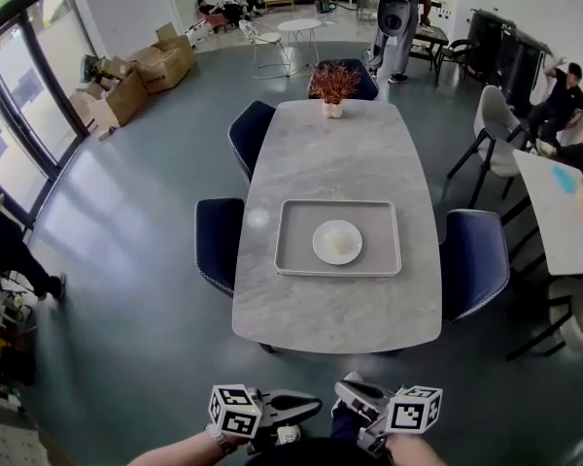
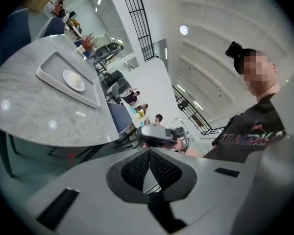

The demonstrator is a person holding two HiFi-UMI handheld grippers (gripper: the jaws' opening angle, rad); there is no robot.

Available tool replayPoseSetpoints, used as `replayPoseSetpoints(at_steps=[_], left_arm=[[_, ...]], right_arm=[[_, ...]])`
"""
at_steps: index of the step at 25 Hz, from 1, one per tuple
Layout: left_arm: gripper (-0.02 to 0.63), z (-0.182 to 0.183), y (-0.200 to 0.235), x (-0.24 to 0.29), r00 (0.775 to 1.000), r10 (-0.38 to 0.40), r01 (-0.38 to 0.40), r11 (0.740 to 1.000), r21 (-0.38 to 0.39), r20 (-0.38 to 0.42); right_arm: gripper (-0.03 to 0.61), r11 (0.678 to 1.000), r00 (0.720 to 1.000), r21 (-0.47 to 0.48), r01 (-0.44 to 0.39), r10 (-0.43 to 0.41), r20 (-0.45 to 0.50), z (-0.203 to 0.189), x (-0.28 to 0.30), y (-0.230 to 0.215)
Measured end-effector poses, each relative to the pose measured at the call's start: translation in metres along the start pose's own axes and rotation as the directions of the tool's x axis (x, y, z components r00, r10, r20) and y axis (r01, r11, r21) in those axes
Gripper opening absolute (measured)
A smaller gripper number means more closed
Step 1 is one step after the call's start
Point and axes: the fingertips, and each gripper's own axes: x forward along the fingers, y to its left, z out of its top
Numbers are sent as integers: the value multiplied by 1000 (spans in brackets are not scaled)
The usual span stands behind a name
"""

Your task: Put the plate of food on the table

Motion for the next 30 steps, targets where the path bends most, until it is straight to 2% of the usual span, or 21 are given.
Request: replayPoseSetpoints(at_steps=[3, 7, 15, 20, 25, 28, 30], left_arm=[[8, -20, -17, -23, 1000, -23, 22, 999, 42, 8], [8, -48, -40, -58, 999, -42, 42, 997, 60, 7], [8, -97, -53, -104, 1000, 1, -2, 1000, 28, 23], [8, -107, -63, -114, 1000, -18, 16, 998, 59, 22], [8, -108, -77, -115, 998, -18, 13, 997, 80, 63], [8, -109, -82, -114, 995, -37, 28, 995, 94, 90], [8, -108, -85, -114, 994, -38, 30, 997, 76, 101]], right_arm=[[9, 999, 999, -14, 29, -28, 23, -31, 2, 15], [9, 996, 996, -48, 69, -66, 56, -76, 3, 35], [9, 992, 989, -66, 111, -103, 106, -146, 0, 61], [9, 986, 984, -91, 139, -126, 127, -162, -8, 70], [9, 978, 985, -160, 137, -117, 128, -167, -11, 79], [9, 982, 986, -140, 129, -111, 128, -173, -14, 87], [9, 984, 985, -128, 120, -102, 140, -174, -17, 90]])
